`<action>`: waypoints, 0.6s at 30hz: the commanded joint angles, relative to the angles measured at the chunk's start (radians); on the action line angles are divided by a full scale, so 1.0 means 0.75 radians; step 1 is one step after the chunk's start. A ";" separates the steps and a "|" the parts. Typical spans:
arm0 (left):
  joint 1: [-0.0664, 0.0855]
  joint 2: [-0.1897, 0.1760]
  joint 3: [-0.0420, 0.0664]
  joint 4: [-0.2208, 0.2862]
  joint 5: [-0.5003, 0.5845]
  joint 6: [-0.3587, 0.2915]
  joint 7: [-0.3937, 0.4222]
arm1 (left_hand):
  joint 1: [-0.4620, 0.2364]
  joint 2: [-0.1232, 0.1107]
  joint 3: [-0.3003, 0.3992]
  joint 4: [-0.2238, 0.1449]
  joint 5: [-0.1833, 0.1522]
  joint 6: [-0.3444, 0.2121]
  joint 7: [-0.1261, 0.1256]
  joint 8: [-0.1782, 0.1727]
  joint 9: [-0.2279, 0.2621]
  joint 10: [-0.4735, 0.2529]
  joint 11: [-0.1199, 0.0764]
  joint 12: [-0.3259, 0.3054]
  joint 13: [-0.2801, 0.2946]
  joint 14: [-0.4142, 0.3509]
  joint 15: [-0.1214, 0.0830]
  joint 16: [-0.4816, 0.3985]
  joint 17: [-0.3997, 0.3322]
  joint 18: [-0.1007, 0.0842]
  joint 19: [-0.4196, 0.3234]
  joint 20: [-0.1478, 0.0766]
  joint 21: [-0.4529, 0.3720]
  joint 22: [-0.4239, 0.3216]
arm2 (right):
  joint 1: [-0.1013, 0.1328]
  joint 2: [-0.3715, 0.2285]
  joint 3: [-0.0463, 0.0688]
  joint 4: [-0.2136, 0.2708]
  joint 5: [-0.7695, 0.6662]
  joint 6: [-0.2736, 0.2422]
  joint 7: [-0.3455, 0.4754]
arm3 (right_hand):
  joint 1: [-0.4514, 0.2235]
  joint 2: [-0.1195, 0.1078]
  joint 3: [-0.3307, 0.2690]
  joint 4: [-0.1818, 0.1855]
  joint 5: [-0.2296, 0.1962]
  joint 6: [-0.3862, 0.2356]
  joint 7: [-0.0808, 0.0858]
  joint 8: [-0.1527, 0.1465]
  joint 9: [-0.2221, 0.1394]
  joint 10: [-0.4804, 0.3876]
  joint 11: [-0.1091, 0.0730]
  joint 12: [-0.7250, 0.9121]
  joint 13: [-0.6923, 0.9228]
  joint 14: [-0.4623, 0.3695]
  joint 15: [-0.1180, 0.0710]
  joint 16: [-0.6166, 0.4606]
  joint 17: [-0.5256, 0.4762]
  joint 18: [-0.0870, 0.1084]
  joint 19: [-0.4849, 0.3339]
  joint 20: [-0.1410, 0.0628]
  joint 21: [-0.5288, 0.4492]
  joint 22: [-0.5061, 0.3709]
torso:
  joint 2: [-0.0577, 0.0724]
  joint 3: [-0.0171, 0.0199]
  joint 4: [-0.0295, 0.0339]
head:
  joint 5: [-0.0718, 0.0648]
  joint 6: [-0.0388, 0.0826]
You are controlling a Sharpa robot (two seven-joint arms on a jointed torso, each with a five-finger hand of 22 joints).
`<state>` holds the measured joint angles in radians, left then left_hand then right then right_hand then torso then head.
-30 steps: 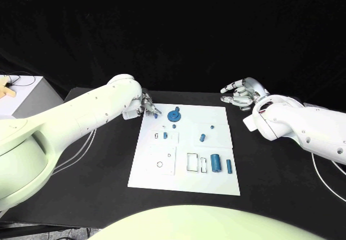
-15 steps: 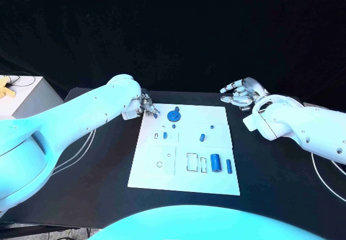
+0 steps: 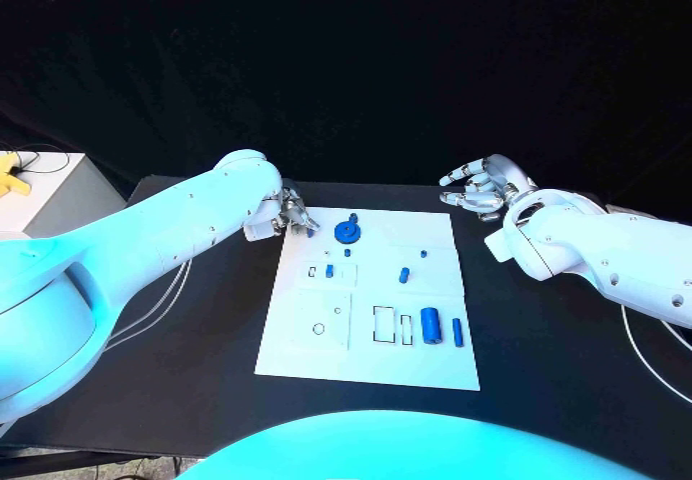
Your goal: Assemble the parts on the task board
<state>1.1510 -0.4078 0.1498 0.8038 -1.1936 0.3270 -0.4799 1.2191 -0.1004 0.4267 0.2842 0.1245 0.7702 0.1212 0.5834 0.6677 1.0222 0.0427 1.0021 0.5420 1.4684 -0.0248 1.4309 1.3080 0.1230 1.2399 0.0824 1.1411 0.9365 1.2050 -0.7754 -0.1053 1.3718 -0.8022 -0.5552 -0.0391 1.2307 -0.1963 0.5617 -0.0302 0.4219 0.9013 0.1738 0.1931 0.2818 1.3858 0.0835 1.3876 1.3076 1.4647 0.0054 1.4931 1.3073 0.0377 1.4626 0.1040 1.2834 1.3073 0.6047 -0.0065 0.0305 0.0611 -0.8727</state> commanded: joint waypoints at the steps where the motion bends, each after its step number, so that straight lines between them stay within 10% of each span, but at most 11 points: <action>1: 0.002 0.004 -0.001 -0.004 0.019 0.043 0.016 | 0.011 0.001 0.007 -0.001 0.003 -0.005 -0.001 0.005 -0.002 -0.010 0.001 0.006 -0.002 0.000 0.005 0.006 0.010 0.015 0.003 0.004 0.006 0.002 | -0.001 0.001 0.000 0.001 -0.002 0.005 0.016 | -0.005 -0.003 0.001 0.005 0.008 -0.008 -0.002 0.007 -0.002 -0.007 -0.002 -0.001 0.075 0.093 -0.005 -0.002 0.184 0.027 0.034 -0.005 -0.003 0.181 | 0.000 -0.0004 0.0005 | 0.002 0.000; 11: 0.003 0.003 -0.007 -0.011 0.021 0.072 0.011 | 0.052 0.005 0.037 -0.008 0.003 0.012 -0.009 0.012 -0.017 -0.002 -0.006 0.009 -0.009 0.005 -0.001 0.015 0.022 0.014 0.006 0.001 0.014 0.013 | -0.001 0.001 0.000 0.005 -0.002 0.005 0.015 | -0.005 -0.003 0.001 0.006 0.008 -0.007 -0.002 0.009 -0.002 -0.004 -0.002 0.001 0.077 0.094 -0.005 -0.001 0.186 0.026 0.035 -0.006 0.000 0.183 | 0.000 -0.0004 0.0003 | 0.003 0.000; 18: 0.003 0.000 -0.008 -0.009 0.029 0.074 0.014 | 0.142 0.008 0.248 -0.075 0.012 0.011 -0.009 0.023 -0.055 -0.008 -0.008 0.000 -0.038 0.004 -0.003 0.022 0.024 0.013 0.002 -0.003 0.022 0.021 | -0.001 0.000 0.000 0.006 -0.002 0.005 0.015 | -0.005 -0.003 0.001 0.006 0.008 -0.007 -0.002 0.009 -0.002 -0.004 -0.002 0.001 0.077 0.094 -0.005 -0.001 0.186 0.026 0.035 -0.006 0.000 0.183 | 0.000 -0.0010 -0.0002 | 0.003 0.000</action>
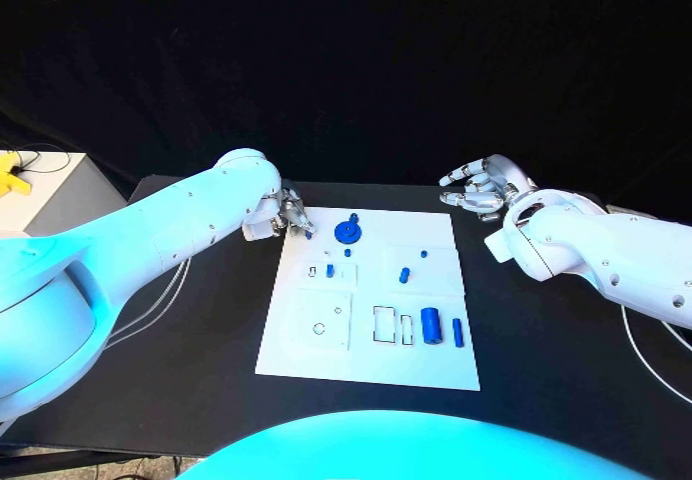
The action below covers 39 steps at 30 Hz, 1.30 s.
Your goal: Assemble the parts on the task board
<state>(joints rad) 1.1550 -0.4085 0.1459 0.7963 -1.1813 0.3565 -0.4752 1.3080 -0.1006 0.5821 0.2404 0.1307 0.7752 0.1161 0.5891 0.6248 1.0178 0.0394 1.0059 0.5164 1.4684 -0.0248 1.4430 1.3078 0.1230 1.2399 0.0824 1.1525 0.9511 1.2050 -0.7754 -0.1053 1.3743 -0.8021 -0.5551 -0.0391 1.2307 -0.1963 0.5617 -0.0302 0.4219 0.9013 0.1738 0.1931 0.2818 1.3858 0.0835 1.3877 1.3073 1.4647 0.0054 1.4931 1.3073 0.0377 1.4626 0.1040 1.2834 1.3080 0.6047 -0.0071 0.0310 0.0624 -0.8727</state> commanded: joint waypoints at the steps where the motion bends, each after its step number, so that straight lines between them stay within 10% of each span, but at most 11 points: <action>1: -0.003 0.000 -0.003 0.002 0.014 0.035 0.008 | 0.034 0.009 0.095 -0.044 0.005 0.003 0.001 0.022 0.000 -0.002 -0.003 -0.006 -0.009 0.007 -0.003 0.010 0.030 0.012 0.003 -0.003 0.011 0.006 | -0.001 0.000 0.000 0.002 -0.003 0.005 0.015 | -0.005 -0.003 0.001 0.006 0.008 -0.007 -0.002 0.009 -0.002 -0.004 -0.002 0.001 0.077 0.094 -0.005 -0.001 0.186 0.026 0.035 -0.006 0.000 0.182 | 0.000 -0.0001 -0.0005 | 0.001 0.000; 8: -0.003 -0.009 -0.003 0.014 0.029 0.036 0.010 | -0.022 0.002 0.341 -0.186 0.014 -0.002 0.015 0.060 -0.007 0.006 0.007 0.002 -0.029 0.009 0.006 0.020 0.040 0.010 0.002 0.004 0.034 0.027 | -0.001 -0.001 0.000 0.002 -0.003 0.004 0.015 | -0.005 -0.003 0.001 0.006 0.008 -0.007 -0.002 0.009 -0.002 -0.004 -0.002 0.001 0.077 0.094 -0.005 -0.001 0.186 0.026 0.035 -0.006 0.000 0.182 | 0.000 0.0001 -0.0002 | 0.002 0.000; 18: -0.003 -0.024 -0.003 0.034 0.055 0.018 0.021 | -0.085 -0.018 0.428 -0.257 0.041 0.023 0.008 0.087 -0.010 0.025 0.001 0.014 -0.037 0.020 0.001 0.033 0.060 0.007 0.012 0.003 0.061 0.055 | -0.001 -0.001 0.000 0.001 -0.003 0.005 0.016 | -0.006 -0.003 0.001 0.008 0.008 -0.007 -0.002 0.010 -0.002 -0.004 -0.002 0.001 0.077 0.093 -0.005 -0.002 0.185 0.026 0.035 -0.006 0.000 0.182 | -0.001 0.0000 0.0009 | 0.001 0.000; 31: -0.003 -0.176 -0.002 0.294 0.199 -0.129 0.033 | -0.209 -0.105 0.455 -0.339 0.387 0.141 -0.042 0.110 -0.029 0.195 -0.047 0.055 0.032 0.085 -0.042 0.094 0.181 -0.022 0.109 -0.036 0.176 0.199 | -0.001 -0.014 0.000 0.006 -0.003 0.000 0.018 | -0.006 -0.003 0.001 0.009 0.009 -0.006 -0.002 0.011 -0.002 -0.004 -0.002 0.001 0.076 0.093 -0.005 -0.002 0.184 0.027 0.035 -0.006 -0.001 0.181 | -0.002 0.0025 0.0035 | -0.001 0.000; 39: -0.027 -0.323 -0.003 0.546 0.230 -0.251 0.037 | -0.228 -0.116 0.444 -0.353 0.436 0.166 -0.052 0.106 -0.036 0.240 -0.056 0.065 0.068 0.088 -0.050 0.093 0.183 -0.031 0.136 -0.044 0.203 0.237 | -0.001 -0.026 0.000 0.008 -0.003 -0.005 0.019 | -0.008 -0.001 0.001 0.012 0.009 -0.006 -0.002 0.011 -0.002 -0.004 -0.002 0.000 0.076 0.093 -0.005 -0.002 0.184 0.027 0.035 -0.006 -0.002 0.181 | -0.006 0.0019 0.0053 | 0.002 0.000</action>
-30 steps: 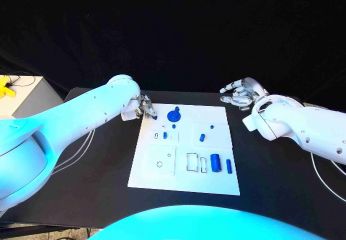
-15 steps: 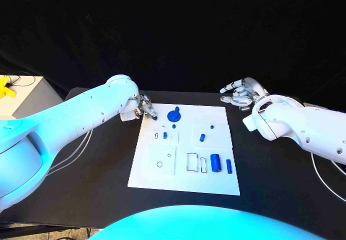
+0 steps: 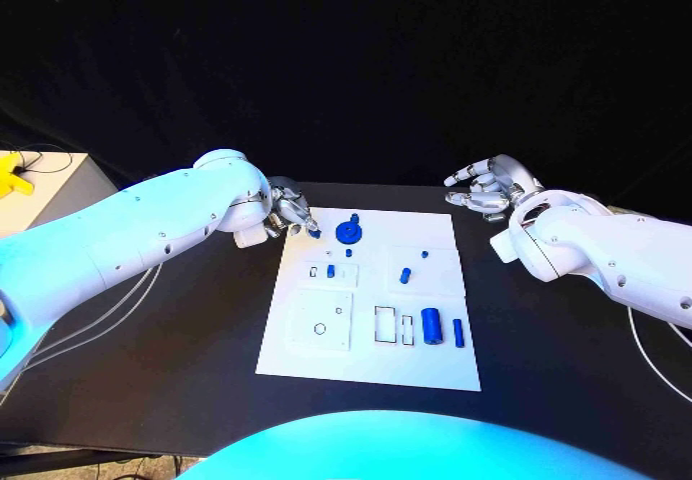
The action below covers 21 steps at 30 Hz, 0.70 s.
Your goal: Assemble the parts on the task board
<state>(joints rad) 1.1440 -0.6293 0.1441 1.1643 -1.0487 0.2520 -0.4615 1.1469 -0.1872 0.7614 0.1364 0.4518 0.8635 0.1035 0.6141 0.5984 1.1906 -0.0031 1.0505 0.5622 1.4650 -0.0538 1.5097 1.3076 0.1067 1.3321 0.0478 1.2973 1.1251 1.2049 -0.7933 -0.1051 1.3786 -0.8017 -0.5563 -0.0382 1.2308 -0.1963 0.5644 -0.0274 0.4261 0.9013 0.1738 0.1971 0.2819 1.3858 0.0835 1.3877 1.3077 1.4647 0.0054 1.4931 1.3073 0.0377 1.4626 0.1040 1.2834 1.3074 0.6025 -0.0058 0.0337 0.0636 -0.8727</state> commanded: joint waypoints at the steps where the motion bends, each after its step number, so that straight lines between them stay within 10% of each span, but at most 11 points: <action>1: -0.018 -0.044 -0.001 0.081 0.052 -0.127 0.019 | -0.014 -0.002 0.204 -0.215 0.010 0.050 -0.036 0.073 -0.001 0.013 0.000 0.008 0.012 0.093 -0.012 0.005 0.185 -0.009 0.014 0.001 0.011 0.007 | -0.001 -0.004 0.000 0.002 -0.003 -0.004 0.018 | -0.008 -0.001 -0.003 0.008 0.004 -0.006 -0.002 0.006 -0.002 -0.004 -0.002 0.000 0.075 0.093 -0.005 -0.002 0.184 0.027 0.035 -0.006 -0.002 0.181 | -0.004 0.0007 0.0024 | 0.003 0.000; 21: -0.134 -0.158 -0.009 0.321 -0.075 -0.352 0.009 | -0.043 -0.017 0.145 -0.218 0.016 0.099 -0.063 0.102 0.012 0.133 -0.024 0.094 0.176 0.116 -0.028 0.039 0.257 -0.025 0.056 -0.013 0.057 0.076 | -0.002 -0.003 0.000 -0.012 0.010 -0.022 0.032 | 0.000 -0.004 0.015 0.019 0.009 -0.015 -0.004 0.014 -0.005 -0.098 -0.006 -0.107 -0.035 0.052 -0.010 -0.098 0.062 0.061 -0.019 -0.010 -0.194 0.093 | -0.016 0.0036 0.0184 | 0.000 0.000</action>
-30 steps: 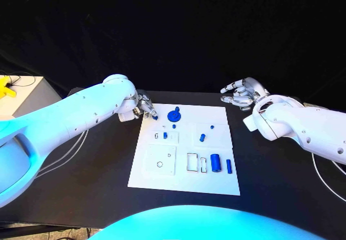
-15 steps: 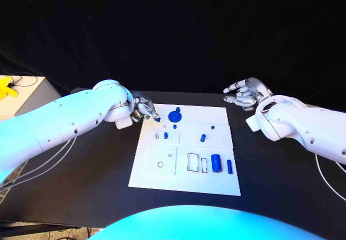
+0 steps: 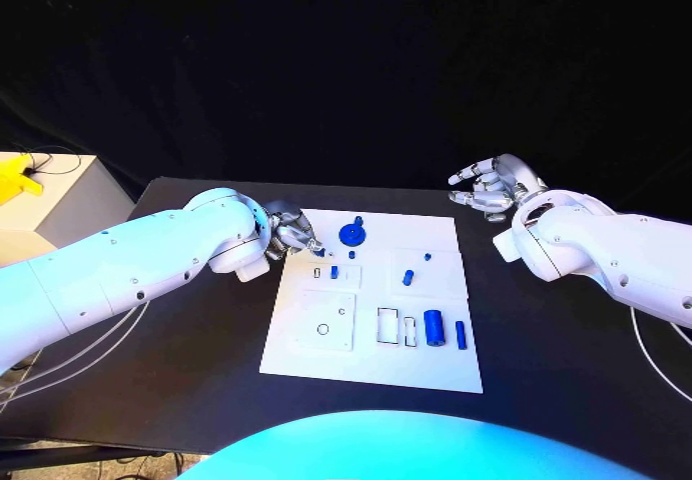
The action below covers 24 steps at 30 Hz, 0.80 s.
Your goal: Assemble the parts on the task board
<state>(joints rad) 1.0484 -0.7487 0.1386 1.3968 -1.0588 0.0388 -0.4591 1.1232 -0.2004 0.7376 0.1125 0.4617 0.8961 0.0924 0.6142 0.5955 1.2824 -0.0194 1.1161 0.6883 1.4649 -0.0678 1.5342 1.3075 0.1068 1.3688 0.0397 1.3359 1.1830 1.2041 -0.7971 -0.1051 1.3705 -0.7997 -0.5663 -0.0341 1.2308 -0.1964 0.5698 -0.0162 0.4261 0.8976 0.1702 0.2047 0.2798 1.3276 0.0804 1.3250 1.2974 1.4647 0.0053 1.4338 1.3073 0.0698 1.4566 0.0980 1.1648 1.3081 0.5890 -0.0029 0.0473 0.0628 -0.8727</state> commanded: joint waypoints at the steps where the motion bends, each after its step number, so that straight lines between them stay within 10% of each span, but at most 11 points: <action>1: -0.009 0.001 -0.004 0.013 -0.069 -0.068 0.003 | -0.012 0.000 0.177 -0.186 0.003 0.056 -0.048 0.102 0.016 0.011 -0.002 0.007 0.008 0.117 -0.009 0.007 0.257 -0.025 0.007 -0.002 0.006 -0.001 | -0.001 0.003 0.000 -0.001 0.010 -0.010 0.030 | 0.001 -0.006 0.011 0.005 0.009 -0.012 0.000 0.005 -0.002 -0.044 -0.002 -0.053 -0.051 0.042 -0.011 -0.046 0.030 0.027 -0.024 -0.004 -0.088 0.067 | 0.002 -0.0001 0.0000 | 0.001 0.000; 10: -0.017 0.008 -0.035 0.019 -0.136 -0.022 -0.022 | -0.015 0.003 0.158 -0.183 0.001 0.066 -0.056 0.110 0.021 0.035 -0.008 0.019 0.031 0.123 -0.013 0.018 0.282 -0.026 0.011 -0.006 0.010 0.005 | -0.002 0.004 0.000 -0.008 0.059 -0.028 0.086 | 0.029 -0.026 0.055 0.012 0.008 -0.039 0.005 0.033 0.001 -0.445 0.000 -0.703 -0.682 -0.227 -0.013 -0.749 -0.592 0.149 -0.269 -0.009 -1.013 -0.440 | 0.003 0.0006 -0.0011 | 0.002 0.000; 24: -0.018 0.011 -0.051 -0.003 -0.172 0.064 -0.048 | -0.012 0.007 0.158 -0.184 0.001 0.066 -0.057 0.111 0.023 0.048 -0.009 0.039 0.071 0.118 -0.014 0.009 0.260 -0.026 0.011 -0.007 0.009 0.004 | -0.002 0.013 0.000 -0.022 0.164 -0.035 0.222 | 0.057 0.006 0.006 -0.006 0.007 -0.115 0.067 0.110 0.002 -0.451 0.079 -1.280 -1.320 -0.436 0.082 -1.442 -0.907 0.143 -0.520 0.079 -1.325 -0.711 | 0.003 0.0009 0.0001 | 0.008 0.000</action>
<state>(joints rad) 1.0355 -0.7438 0.1005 1.3942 -1.1683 0.0457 -0.4855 1.1091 -0.2066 0.7299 0.1047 0.4615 0.9066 0.0819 0.6161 0.5956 1.3124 -0.0251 1.1429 0.7398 1.4686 -0.0714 1.5444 1.3074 0.1071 1.3724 0.0360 1.3397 1.1863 1.2033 -0.7891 -0.1055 1.3551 -0.7137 -0.5915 0.0715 1.2666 -0.1952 0.5791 -0.0209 0.4281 0.8192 0.2113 0.2825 0.2834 0.9800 0.1396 0.3739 0.3233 1.1345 0.0647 0.3635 0.6343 0.1713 1.0673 0.1518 0.1767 0.7829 0.5911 -0.0015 0.0468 0.0676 -0.8727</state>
